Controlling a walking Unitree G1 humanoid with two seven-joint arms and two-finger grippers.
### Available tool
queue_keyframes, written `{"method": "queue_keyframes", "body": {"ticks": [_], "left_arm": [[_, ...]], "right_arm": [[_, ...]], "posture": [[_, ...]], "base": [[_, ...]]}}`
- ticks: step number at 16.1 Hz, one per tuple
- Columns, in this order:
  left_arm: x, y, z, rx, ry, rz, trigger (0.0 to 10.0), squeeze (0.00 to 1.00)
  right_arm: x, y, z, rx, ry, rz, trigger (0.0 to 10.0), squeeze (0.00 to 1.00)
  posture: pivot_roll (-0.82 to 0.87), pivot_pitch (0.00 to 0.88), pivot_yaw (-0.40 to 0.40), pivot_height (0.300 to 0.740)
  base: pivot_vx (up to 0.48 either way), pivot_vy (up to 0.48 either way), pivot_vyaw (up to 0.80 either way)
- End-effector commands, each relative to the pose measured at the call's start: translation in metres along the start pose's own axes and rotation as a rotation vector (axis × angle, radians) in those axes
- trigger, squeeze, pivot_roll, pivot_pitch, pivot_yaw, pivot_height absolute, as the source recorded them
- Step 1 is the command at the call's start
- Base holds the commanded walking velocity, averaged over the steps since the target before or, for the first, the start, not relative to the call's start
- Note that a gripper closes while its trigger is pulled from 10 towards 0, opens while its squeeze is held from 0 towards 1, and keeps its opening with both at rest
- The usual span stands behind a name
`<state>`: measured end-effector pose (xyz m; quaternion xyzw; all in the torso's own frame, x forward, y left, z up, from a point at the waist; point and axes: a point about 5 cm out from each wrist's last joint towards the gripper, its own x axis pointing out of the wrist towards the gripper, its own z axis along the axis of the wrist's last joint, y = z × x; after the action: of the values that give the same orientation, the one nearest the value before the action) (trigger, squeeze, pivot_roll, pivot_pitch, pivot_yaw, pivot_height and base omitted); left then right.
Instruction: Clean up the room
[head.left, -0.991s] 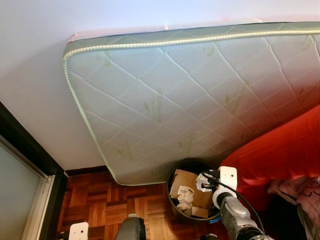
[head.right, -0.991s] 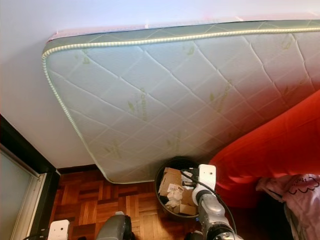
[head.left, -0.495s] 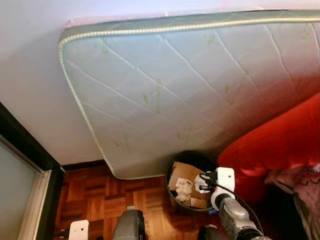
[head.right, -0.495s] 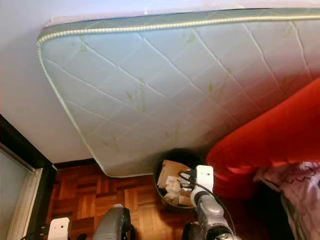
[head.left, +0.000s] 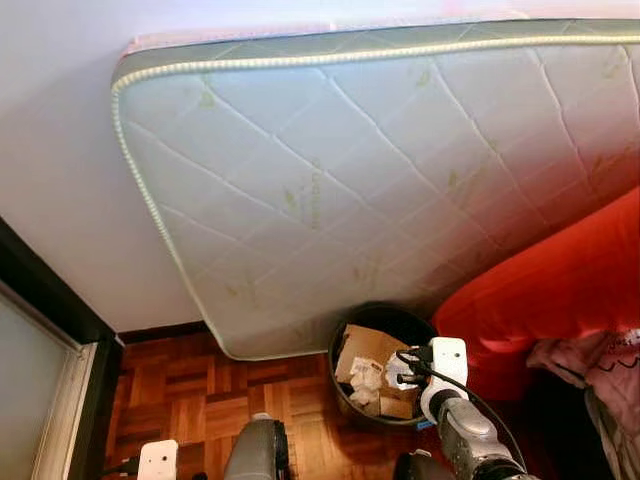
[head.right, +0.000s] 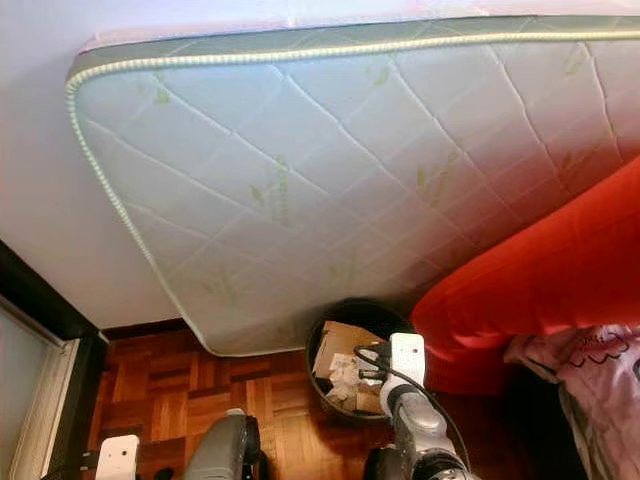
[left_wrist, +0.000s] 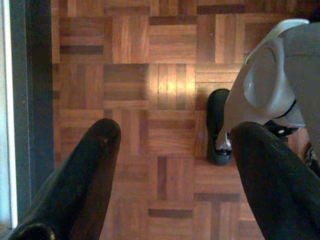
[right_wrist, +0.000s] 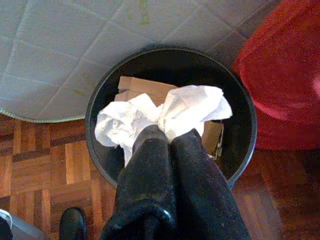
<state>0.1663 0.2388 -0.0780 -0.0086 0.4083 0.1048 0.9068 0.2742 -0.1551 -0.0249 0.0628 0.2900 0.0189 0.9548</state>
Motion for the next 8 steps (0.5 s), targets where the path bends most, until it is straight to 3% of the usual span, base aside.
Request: {"method": "queue_keyframes", "body": {"ticks": [1, 8], "left_arm": [[-0.0013, 0.0004, -0.0053, 0.002, 0.021, -0.004, 10.0, 0.00], [0.0005, -0.0012, 0.0002, -0.005, 0.008, -0.001, 10.0, 0.00]], "right_arm": [[-0.0015, -0.0007, -0.0066, 0.000, 0.031, -0.004, 10.0, 0.00], [-0.0018, -0.0012, -0.0091, -0.004, 0.051, -0.015, 10.0, 0.00]], "posture": [[0.17, 0.160, -0.015, 0.624], [0.18, 0.148, -0.020, 0.624]], "base": [[0.345, 0.000, 0.00], [0.326, 0.000, 0.00]]}}
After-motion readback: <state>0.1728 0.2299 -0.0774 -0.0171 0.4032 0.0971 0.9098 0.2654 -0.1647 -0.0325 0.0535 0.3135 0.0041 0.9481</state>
